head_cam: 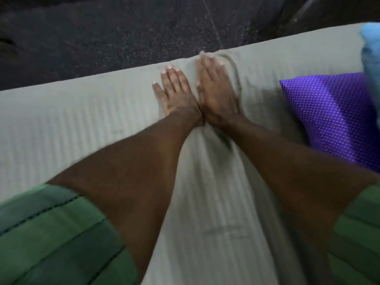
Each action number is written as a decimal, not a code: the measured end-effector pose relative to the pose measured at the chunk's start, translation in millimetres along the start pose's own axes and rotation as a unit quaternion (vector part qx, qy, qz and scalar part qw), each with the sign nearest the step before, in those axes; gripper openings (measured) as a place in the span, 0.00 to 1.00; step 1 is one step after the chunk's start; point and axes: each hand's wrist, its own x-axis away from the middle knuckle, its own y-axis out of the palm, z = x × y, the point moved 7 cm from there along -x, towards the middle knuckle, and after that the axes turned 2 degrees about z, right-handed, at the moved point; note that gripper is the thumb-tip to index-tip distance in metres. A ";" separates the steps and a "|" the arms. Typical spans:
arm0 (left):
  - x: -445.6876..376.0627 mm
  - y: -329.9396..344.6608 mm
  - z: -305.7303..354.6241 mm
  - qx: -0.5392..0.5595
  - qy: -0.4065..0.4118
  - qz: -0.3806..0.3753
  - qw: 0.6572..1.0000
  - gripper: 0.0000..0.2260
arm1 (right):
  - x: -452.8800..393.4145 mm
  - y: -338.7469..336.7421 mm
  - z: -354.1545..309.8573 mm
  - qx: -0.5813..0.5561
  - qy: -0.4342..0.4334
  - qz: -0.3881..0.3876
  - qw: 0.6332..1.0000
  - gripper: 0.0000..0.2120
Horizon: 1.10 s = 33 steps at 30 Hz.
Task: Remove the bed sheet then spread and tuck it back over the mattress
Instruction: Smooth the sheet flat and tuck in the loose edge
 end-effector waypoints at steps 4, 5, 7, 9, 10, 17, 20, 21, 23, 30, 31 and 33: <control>-0.9 2.7 -0.2 -0.010 0.009 -0.006 1.000 0.53 | 31.8 1.2 1.6 0.008 -0.133 -0.033 0.990 0.28; -1.2 2.4 -0.1 -0.009 0.008 -0.008 1.000 0.55 | 29.7 -0.1 19.8 0.035 -0.134 -0.029 0.990 0.28; -1.5 1.9 1.8 0.002 0.004 -0.014 1.000 0.61 | 16.5 -13.2 78.3 0.072 -0.041 0.016 0.996 0.29; 2.1 4.0 5.5 0.016 0.006 -0.017 1.000 0.63 | 7.0 -32.7 144.3 0.080 0.097 0.045 0.991 0.30; 4.7 4.6 4.4 0.012 0.006 -0.011 1.000 0.63 | 5.9 -38.1 161.7 0.064 0.140 0.031 0.988 0.31; 5.1 -8.4 2.2 0.013 0.014 -0.001 1.000 0.56 | 66.8 -9.3 14.3 -0.118 0.050 0.004 0.992 0.29; 15.8 -8.5 -3.8 0.048 0.034 0.043 0.997 0.50 | 105.8 -12.6 -13.9 -0.108 0.010 0.000 0.994 0.28; 24.7 -9.2 -7.1 0.067 0.043 0.067 0.995 0.48 | 106.7 -13.7 -4.6 -0.096 0.001 0.010 0.995 0.29; 51.1 -7.3 -7.1 0.107 0.073 0.105 0.986 0.46 | 107.7 -13.3 40.6 -0.021 0.024 0.016 0.999 0.28; 77.6 23.5 0.7 0.208 0.161 0.059 0.963 0.31 | 112.4 -42.5 156.4 -0.068 0.288 0.073 0.953 0.28; 73.6 23.6 0.7 0.214 0.157 0.053 0.963 0.29 | 117.3 -49.6 133.4 -0.055 0.270 0.105 0.955 0.28; 74.5 20.8 7.4 0.203 0.142 0.034 0.968 0.28 | 144.6 -50.8 65.7 -0.077 0.192 0.127 0.970 0.27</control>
